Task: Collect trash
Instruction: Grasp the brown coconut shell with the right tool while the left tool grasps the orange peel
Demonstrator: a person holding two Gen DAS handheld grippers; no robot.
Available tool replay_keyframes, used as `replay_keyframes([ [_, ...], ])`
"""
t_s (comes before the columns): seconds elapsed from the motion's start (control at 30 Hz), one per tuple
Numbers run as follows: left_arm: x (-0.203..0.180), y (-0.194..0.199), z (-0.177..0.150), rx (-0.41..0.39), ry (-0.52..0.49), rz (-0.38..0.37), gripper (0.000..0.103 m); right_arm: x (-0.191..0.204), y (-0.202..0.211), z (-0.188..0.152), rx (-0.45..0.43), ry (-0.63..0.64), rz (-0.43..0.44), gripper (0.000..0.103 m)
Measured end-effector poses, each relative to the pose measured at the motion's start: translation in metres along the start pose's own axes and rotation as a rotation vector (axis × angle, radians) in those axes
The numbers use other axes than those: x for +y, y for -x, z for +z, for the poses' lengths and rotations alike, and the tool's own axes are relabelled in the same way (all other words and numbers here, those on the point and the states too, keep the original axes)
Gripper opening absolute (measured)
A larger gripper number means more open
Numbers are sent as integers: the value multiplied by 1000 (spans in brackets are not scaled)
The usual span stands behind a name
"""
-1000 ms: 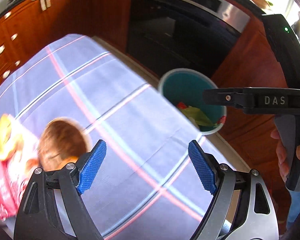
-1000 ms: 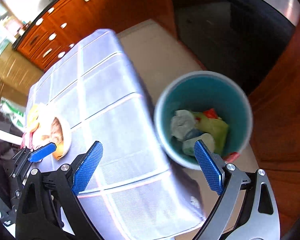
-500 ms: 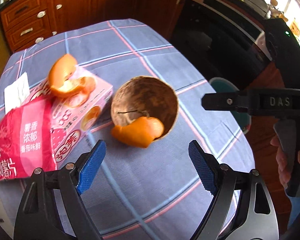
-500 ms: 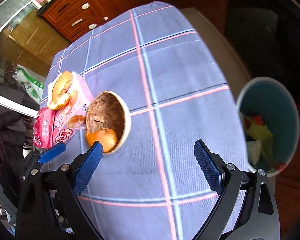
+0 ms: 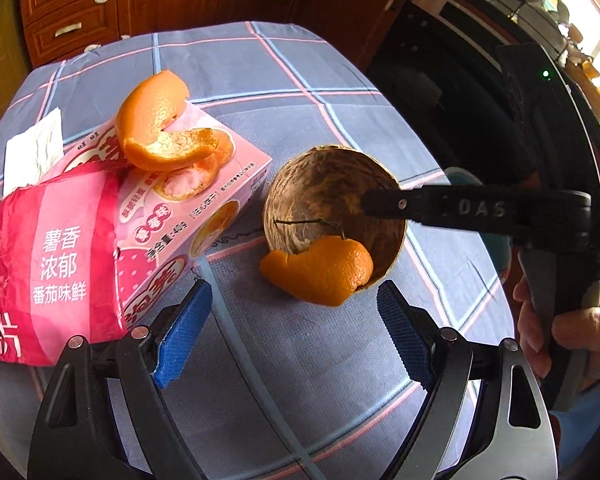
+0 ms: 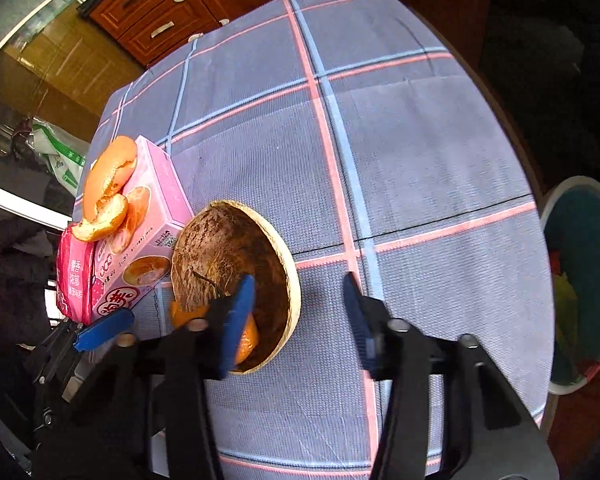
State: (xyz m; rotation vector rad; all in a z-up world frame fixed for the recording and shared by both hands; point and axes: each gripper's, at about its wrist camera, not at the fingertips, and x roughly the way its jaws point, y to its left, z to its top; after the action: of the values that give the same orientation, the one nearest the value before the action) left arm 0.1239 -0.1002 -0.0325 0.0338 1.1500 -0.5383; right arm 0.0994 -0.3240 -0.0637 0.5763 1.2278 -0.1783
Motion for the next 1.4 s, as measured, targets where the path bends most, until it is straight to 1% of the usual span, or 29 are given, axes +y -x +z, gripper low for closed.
replay_keyframes([
  [0.03, -1, -2, 1, 2, 1, -1, 85, -1, -3, -1, 8, -4, 7, 18],
  [0.1, -4, -6, 2, 9, -3, 0, 85, -1, -4, -5, 15, -5, 21, 9],
  [0.13, -5, -9, 3, 13, -8, 2, 85, -1, -3, -8, 11, -3, 22, 8],
  [0.3, -14, -24, 0, 48, -25, 3, 85, -3, 6, -26, -5, -19, 41, 8],
  [0.4, -20, -31, -4, 68, -33, -6, 85, -4, 9, -36, -4, -38, 54, 8],
  [0.47, -23, -36, -7, 80, -44, 2, 85, -5, 11, -43, -2, -43, 52, 8],
  [0.67, -32, -35, -22, 53, -124, 87, 87, -4, 17, -63, -16, -38, 26, 9],
  [0.77, -26, -31, -28, 46, -124, 118, 87, -7, 17, -69, -15, -39, 23, 9],
  [0.93, -10, -22, -34, 36, -75, 100, 87, -8, 18, -79, -11, -35, 37, 12],
  [1.07, -6, -20, -32, 30, -55, 85, 87, -5, 17, -82, -12, -20, 30, 15],
  [1.17, -14, -16, -26, 3, -77, 89, 87, -3, 17, -80, -15, -19, 36, 15],
  [1.3, -30, -20, -19, -16, -154, 111, 87, -3, 18, -79, -16, -15, 41, 15],
  [1.33, -33, -22, -17, -15, -163, 111, 87, -3, 18, -79, -14, -11, 41, 16],
  [1.4, -35, -23, -18, -15, -180, 96, 74, -4, 18, -79, -13, -12, 48, 16],
])
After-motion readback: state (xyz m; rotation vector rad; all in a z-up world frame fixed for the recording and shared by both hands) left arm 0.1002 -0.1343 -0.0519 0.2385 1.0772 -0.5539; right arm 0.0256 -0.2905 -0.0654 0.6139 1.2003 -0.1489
